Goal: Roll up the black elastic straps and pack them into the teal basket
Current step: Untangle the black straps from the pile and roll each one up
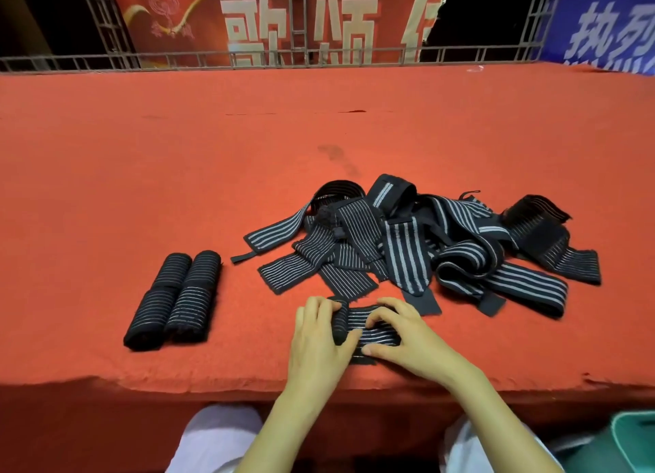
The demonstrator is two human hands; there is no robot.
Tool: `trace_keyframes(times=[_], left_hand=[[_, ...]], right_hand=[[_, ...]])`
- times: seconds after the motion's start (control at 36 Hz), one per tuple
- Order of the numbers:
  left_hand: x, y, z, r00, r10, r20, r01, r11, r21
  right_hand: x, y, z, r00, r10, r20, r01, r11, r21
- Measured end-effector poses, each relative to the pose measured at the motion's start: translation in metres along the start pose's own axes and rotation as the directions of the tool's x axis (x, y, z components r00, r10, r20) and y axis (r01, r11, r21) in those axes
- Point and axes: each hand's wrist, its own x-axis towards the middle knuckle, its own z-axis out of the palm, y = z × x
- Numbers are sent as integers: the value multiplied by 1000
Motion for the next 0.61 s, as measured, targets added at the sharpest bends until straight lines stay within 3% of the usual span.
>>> trace_keyframes(times=[0.17,0.44,0.61], left_hand=[[2,8,-5,995,-2,104,18,988,-153],[7,2,-15,970,-57,236,140,926,-352],[2,1,-5,936,-238,260,326,866,-379]], right_hand=[[-4,2,-8,999,41,-7,-41,999,1],[-3,-10,-6,964,199,-177,-215,974,-72],[-7,-17,-12,959,246,-139,-244,969,30]])
